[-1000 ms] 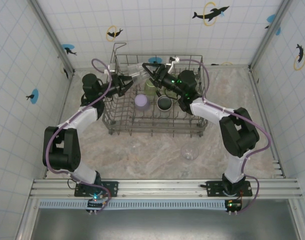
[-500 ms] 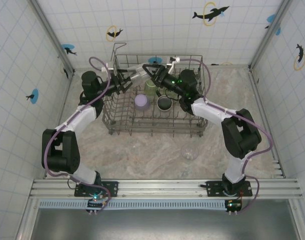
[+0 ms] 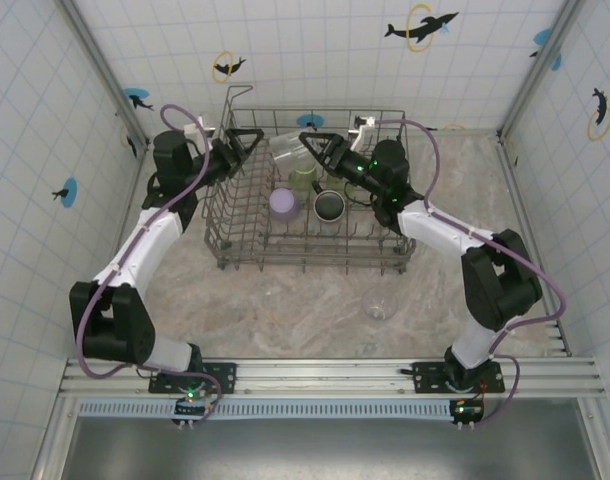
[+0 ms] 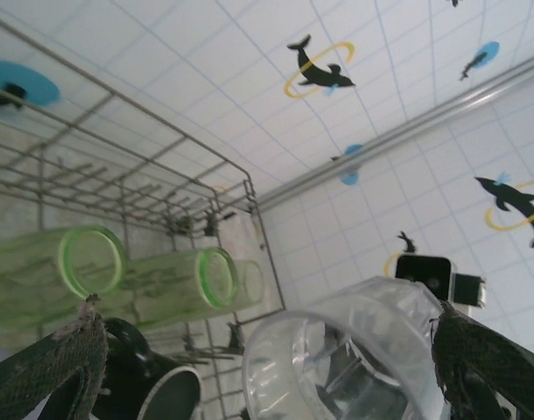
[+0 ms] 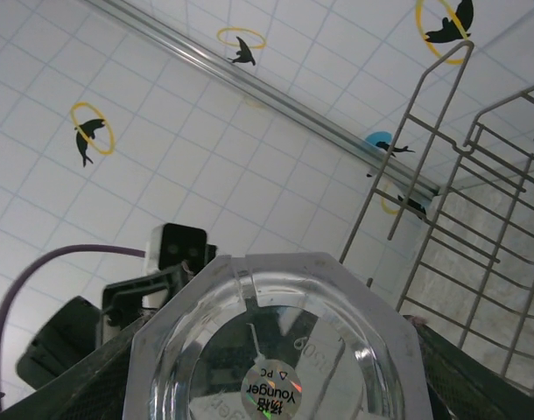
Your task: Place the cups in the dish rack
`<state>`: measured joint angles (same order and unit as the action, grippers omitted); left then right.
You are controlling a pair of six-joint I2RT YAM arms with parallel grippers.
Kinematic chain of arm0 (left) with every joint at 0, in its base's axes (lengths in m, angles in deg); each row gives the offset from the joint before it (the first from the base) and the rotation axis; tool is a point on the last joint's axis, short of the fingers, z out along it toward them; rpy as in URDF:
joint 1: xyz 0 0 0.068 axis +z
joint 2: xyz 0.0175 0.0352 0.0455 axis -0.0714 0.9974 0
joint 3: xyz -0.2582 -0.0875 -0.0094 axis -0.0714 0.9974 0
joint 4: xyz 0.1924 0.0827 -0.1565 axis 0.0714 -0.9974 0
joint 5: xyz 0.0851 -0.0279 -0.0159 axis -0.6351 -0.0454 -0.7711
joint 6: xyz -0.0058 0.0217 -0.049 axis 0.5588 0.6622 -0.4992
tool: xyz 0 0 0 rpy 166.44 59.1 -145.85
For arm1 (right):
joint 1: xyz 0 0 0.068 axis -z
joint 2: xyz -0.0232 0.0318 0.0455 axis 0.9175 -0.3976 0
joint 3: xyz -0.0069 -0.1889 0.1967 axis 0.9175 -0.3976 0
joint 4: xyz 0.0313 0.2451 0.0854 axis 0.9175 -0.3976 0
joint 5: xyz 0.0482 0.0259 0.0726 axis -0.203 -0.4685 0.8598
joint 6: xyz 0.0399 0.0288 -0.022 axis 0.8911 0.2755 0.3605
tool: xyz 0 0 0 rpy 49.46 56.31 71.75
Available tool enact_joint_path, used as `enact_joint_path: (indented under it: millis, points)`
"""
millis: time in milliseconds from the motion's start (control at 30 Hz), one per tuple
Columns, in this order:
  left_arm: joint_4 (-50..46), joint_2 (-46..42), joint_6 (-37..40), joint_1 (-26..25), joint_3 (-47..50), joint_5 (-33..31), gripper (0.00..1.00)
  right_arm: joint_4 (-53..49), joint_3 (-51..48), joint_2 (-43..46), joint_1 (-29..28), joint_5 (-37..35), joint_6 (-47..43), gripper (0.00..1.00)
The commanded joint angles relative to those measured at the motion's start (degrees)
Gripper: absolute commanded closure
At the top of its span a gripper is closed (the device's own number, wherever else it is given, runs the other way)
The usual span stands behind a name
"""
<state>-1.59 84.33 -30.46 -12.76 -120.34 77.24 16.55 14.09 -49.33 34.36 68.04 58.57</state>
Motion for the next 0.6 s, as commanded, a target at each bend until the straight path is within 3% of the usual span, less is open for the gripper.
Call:
enact_joint_path:
  millis: [0,133,333,567]
  points:
    - [-11.3,-2.5,10.1,1.7,-3.8,-9.6,0.03,-3.2,-0.6,4.0,-0.3,-2.6,-5.2,0.52]
    - [-17.0,-4.7,13.5,6.3,-4.4,-15.2,0.03,-8.4,-0.5,5.0,-1.5,-4.2,-10.1,0.52]
    - [-18.2,-7.9,13.8,15.7,-0.7,-16.6,0.03,-18.4,2.6,4.9,-5.0,-8.2,-20.7,0.52]
    - [-18.8,-6.3,16.7,19.0,3.7,-20.0,0.03,-28.5,9.5,1.9,-10.5,-12.0,-33.8,0.53]
